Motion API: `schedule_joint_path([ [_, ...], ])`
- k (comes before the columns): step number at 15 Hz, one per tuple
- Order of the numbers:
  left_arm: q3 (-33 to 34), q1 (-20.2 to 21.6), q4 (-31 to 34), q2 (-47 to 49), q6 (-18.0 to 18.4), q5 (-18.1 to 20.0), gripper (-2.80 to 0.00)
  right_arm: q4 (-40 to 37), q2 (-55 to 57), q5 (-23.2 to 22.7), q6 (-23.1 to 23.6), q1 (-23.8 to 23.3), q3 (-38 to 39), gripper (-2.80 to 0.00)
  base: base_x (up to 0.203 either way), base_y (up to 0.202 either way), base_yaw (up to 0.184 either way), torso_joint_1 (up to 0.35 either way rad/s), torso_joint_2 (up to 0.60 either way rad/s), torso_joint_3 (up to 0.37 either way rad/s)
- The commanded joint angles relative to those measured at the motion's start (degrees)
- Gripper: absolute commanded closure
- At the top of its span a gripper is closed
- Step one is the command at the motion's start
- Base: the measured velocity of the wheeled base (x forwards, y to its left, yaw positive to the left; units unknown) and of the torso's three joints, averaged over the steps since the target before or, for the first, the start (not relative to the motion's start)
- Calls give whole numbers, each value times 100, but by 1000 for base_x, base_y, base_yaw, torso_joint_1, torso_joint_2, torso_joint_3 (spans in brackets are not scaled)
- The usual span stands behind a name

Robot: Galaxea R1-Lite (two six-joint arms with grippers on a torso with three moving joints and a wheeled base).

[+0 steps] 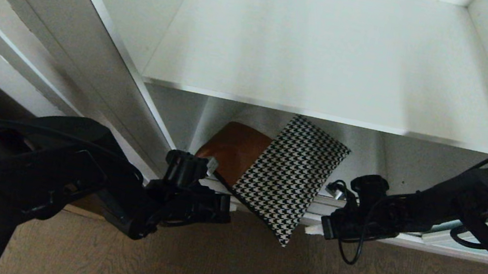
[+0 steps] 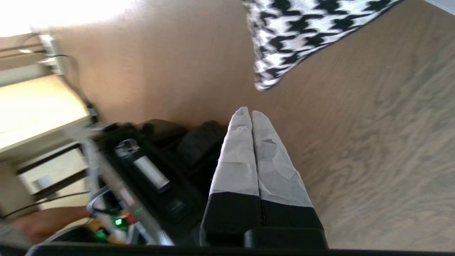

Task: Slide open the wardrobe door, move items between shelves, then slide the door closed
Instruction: Place the pillow on the lower shelf

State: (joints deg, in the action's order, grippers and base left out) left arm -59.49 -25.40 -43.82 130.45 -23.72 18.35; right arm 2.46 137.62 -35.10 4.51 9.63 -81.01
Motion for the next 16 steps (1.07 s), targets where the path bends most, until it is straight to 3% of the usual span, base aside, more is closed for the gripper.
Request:
schedule_joint_path([
  [1,111,-6,-346,134,-3,83,0,-246,331,240,11,198,-330,0,0,0,0,0,0,0],
  [4,105,-9,-660,218,14,-45,0,-877,683,559,36,427,-902,0,0,0,0,0,0,0],
  [8,-92,-97,-670,340,40,-641,0,-1570,1111,1078,209,604,-1864,0,0,0,0,0,0,0],
  [12,-175,-115,-655,429,52,-705,0,-2337,1514,1289,273,746,-2958,0,0,0,0,0,0,0],
  [16,-379,-201,-663,675,164,-1281,0,-2278,1696,1323,747,882,-3034,0,0,0,0,0,0,0],
])
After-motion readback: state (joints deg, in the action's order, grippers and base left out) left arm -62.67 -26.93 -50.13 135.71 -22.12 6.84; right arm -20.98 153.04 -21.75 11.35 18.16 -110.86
